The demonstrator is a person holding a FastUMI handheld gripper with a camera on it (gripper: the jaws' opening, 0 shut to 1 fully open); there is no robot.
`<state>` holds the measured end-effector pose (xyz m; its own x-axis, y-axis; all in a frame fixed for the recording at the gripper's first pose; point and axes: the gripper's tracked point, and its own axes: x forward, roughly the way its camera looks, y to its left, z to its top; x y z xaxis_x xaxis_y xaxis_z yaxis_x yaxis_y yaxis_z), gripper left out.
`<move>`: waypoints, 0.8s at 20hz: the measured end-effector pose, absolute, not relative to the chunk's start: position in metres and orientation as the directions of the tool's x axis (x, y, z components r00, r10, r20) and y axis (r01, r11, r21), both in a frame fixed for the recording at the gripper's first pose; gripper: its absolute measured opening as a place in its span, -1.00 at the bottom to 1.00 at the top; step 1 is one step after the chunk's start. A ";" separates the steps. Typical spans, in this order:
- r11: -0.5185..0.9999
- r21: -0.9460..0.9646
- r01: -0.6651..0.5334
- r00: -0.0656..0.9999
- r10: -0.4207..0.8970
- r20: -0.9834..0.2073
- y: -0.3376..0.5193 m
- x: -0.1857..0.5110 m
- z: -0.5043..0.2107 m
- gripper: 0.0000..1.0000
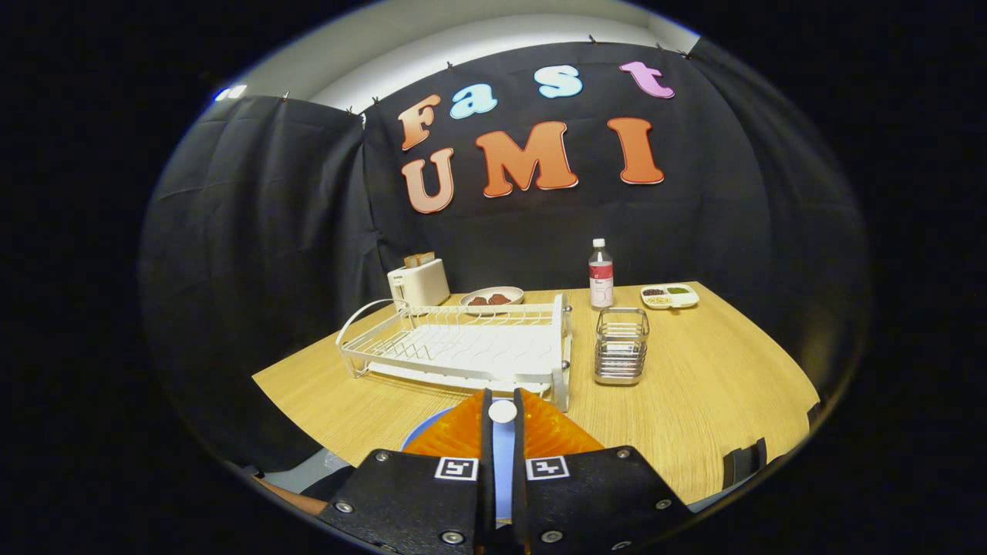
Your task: Take the plate from the dish rack, then take the spoon from the basket and place it into the plate.
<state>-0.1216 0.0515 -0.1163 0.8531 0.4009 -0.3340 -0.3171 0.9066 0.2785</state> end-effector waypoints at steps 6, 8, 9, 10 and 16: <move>0.899 0.259 -0.353 0.834 0.428 -0.349 0.062 -0.124 -0.141 -0.83; 0.894 0.260 -0.366 0.833 0.439 -0.337 0.064 -0.126 -0.144 -0.81; 0.892 0.263 -0.368 0.832 0.442 -0.335 0.063 -0.128 -0.145 -0.78; 0.888 0.270 -0.372 0.828 0.449 -0.336 0.061 -0.131 -0.146 -0.77; 0.886 0.302 -0.350 0.836 0.441 -0.325 0.044 -0.138 -0.156 -0.67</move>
<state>-0.1385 0.0439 -0.1556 0.8365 0.4413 -0.3249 -0.3502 0.8865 0.3024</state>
